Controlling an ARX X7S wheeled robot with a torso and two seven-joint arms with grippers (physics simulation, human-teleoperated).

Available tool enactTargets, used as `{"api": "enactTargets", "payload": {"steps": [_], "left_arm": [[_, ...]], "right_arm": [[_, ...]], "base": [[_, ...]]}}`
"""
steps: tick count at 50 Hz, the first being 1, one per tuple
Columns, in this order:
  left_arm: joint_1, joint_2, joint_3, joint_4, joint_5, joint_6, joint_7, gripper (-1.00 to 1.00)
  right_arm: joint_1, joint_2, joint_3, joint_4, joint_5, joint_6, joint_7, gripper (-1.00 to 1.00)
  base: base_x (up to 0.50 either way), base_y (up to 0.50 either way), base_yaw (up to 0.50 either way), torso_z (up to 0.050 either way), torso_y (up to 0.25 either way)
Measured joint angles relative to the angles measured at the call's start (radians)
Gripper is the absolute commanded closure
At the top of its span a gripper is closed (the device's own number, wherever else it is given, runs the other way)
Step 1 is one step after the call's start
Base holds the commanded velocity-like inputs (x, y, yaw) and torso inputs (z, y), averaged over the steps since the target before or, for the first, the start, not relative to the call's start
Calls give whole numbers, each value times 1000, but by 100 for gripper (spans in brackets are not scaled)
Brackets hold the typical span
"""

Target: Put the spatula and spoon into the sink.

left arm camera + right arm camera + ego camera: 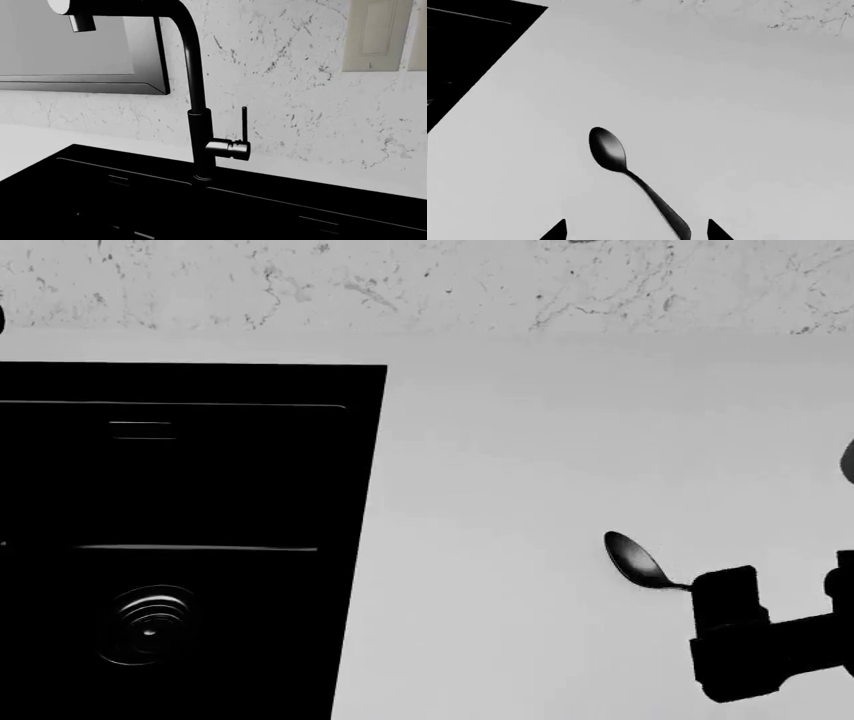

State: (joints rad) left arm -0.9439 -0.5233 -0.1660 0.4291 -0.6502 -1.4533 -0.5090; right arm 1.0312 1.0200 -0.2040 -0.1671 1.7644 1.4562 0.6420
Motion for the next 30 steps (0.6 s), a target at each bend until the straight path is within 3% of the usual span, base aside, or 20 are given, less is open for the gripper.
{"api": "enactTargets", "payload": {"steps": [13, 30], "left_arm": [[3, -2, 0, -4, -7, 5, -6, -100], [9, -5, -5, -3, -18, 6, -15, -100]], "right_arm": [[14, 10, -10, 85, -4, -65, 27, -100], [73, -77, -108, 215, -247, -182, -28, -100]], "base": [[0, 0, 0, 0, 0], [0, 0, 0, 0, 0]]}}
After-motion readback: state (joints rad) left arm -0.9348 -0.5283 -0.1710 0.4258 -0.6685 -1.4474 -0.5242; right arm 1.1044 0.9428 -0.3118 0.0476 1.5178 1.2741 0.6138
